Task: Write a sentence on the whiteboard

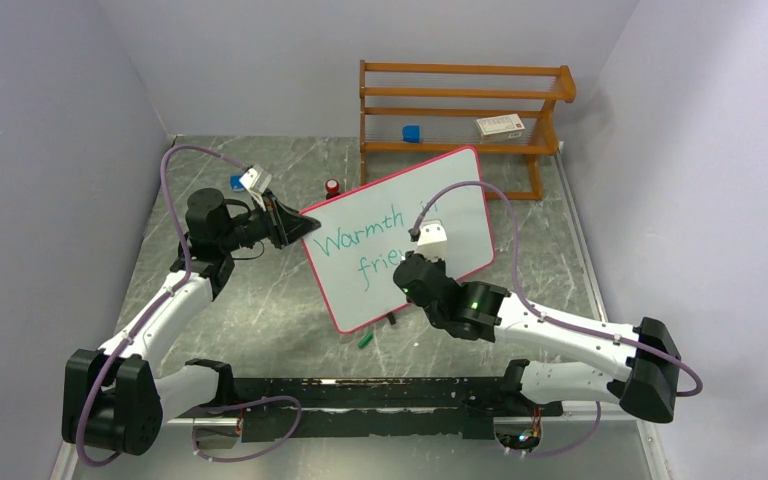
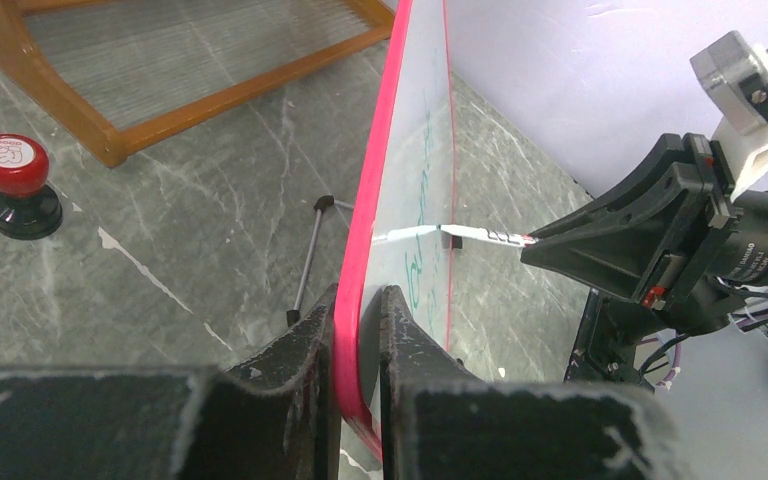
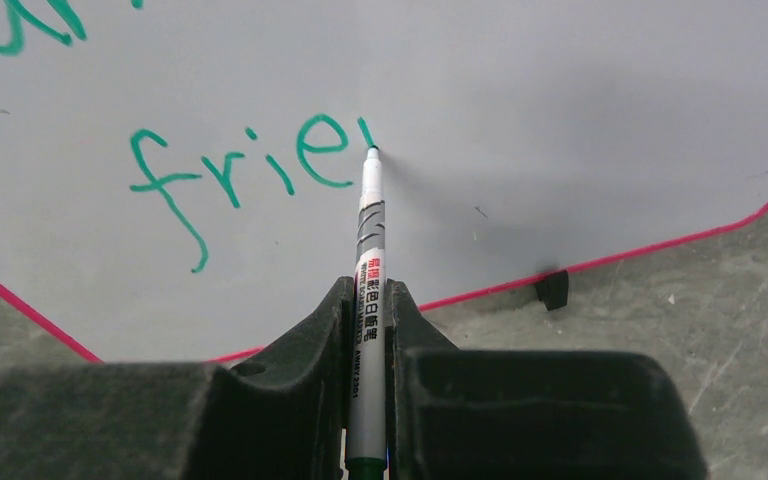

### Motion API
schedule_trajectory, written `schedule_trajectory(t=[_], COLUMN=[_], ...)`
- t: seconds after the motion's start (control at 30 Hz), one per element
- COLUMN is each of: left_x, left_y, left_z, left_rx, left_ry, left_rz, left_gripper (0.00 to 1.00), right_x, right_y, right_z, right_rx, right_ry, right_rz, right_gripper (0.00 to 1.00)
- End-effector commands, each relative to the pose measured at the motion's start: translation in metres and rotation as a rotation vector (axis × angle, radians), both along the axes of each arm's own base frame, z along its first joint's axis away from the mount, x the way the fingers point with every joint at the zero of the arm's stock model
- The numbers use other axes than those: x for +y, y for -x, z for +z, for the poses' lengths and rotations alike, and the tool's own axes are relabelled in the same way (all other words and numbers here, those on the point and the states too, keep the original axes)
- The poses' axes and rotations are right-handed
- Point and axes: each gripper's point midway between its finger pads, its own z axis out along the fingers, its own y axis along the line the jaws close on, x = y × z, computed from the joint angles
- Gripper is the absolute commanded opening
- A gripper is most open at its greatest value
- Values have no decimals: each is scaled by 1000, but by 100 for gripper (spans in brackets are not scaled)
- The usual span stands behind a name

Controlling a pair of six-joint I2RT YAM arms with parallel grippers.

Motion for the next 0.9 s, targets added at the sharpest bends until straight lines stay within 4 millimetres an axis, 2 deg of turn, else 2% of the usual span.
schedule_trajectory(t=[0.0,0.3,0.87], left_x=[5,5,4], left_y=[2,1,2], left_z=[-43,-43,-44], left_rx=[60,62,65], left_ry=[-107,-107,-106], left_rz=[8,9,6], left_gripper=[5,5,5], right_x=[-10,-9,2], right_y=[7,9,-6], right_z=[-20,-23,9], right_rx=[53,63,-36], right_ry=[25,23,-30], right_rz=[-15,-8,-10], right_gripper=[0,0,0])
